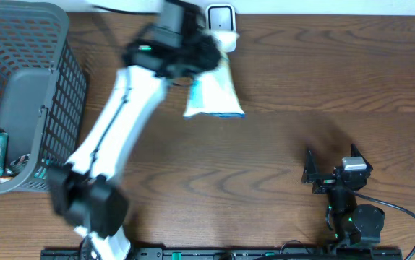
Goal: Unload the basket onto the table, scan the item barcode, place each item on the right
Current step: 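Grasp the yellow snack bag with the left gripper and place it on table, then reach the left gripper into the basket and grasp the orange pack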
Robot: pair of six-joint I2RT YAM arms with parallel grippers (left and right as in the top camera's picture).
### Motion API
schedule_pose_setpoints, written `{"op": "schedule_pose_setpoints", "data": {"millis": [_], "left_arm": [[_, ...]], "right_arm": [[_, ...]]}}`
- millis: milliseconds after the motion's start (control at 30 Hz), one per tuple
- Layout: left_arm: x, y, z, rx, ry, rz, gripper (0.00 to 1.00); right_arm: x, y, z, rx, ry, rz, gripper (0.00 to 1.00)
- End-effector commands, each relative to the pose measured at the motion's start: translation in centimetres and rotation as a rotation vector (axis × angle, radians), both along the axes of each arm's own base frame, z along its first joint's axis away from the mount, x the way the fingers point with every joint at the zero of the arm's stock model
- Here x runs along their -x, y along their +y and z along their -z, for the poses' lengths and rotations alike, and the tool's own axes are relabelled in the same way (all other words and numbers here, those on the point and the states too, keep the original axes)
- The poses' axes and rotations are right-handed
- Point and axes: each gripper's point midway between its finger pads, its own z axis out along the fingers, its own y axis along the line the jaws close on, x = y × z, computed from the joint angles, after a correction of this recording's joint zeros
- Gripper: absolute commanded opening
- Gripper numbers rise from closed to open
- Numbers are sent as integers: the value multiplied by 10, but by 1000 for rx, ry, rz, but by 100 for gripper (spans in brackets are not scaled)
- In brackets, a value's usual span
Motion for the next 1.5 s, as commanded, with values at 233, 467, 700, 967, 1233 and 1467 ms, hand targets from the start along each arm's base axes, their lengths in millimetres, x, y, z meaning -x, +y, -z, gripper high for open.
{"op": "schedule_pose_setpoints", "data": {"millis": [233,467,700,967,1233,1467], "left_arm": [[8,-103,103,-7,81,158,59],[-6,-95,71,47,28,111,70],[-26,-26,-36,129,-148,-9,70],[11,159,-167,40,-393,-302,70],[114,397,-156,-429,-222,-1074,71],[154,452,-97,-498,70,-1254,72]], "right_arm": [[0,-1,0,-11,1,1,99],[0,-1,0,-11,0,1,99],[0,0,0,-11,1,1,99],[0,-1,0,-11,1,1,99],[0,0,0,-11,1,1,99],[0,0,0,-11,1,1,99]]}}
